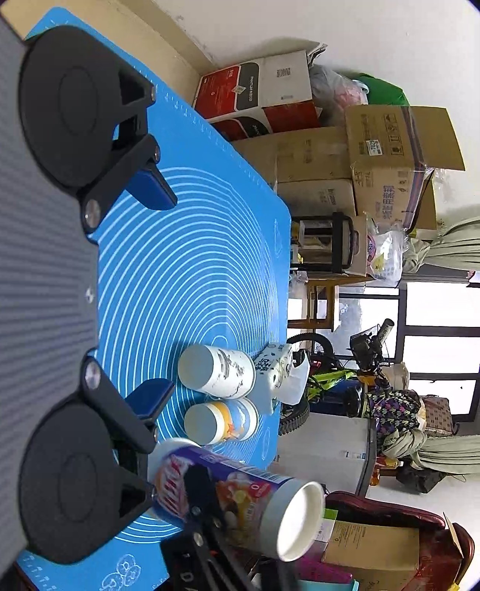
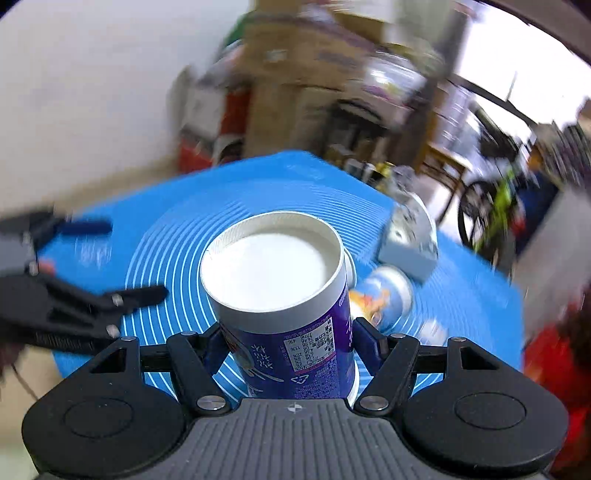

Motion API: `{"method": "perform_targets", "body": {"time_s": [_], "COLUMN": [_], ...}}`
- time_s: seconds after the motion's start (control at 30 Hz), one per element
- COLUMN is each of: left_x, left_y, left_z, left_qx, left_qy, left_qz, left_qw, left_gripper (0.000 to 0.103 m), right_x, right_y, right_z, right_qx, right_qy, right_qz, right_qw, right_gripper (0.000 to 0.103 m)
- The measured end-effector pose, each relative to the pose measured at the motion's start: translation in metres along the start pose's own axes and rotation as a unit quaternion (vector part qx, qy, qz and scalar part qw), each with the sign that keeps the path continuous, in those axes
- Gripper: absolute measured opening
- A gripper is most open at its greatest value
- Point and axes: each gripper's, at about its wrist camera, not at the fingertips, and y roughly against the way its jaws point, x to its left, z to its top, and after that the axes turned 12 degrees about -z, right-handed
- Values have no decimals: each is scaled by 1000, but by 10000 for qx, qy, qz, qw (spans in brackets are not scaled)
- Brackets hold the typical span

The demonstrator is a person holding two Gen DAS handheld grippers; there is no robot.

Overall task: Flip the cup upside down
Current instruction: 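Rotate the right tool to turn the purple cup opening-up, then lower the purple cup upright onto the mat with the right tool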

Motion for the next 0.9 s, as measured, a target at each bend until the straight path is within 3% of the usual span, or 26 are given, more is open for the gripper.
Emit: {"method": "perform_targets", "body": {"time_s": [0.17,0.37,0.6,0.9], "left_x": [-3,-6,-6,-10], "left_y": [-5,-8,-13,-16], "left_z": [2,-1,-3,-3], "left_qx": [46,136,285,432], "left_qy": [68,7,15,68], "left_qz": [10,67,91,42], "left_qw": [10000,9999,9996,9990], "left_gripper": [97,97,97,97], "right_x": [-15,-23,-25,-26], "right_y": [-5,-29,-45,-50], "right_z": [-35,-58,-76,-70], "right_qx": [-140,-97,-92,-58], "right_qy": [-1075,-1707,-2089,-2086], "right_qz": [-373,-697,-853,-920], "right_qw": [9934,9828,9742,9737], "right_gripper": [72,72,72,76]}}
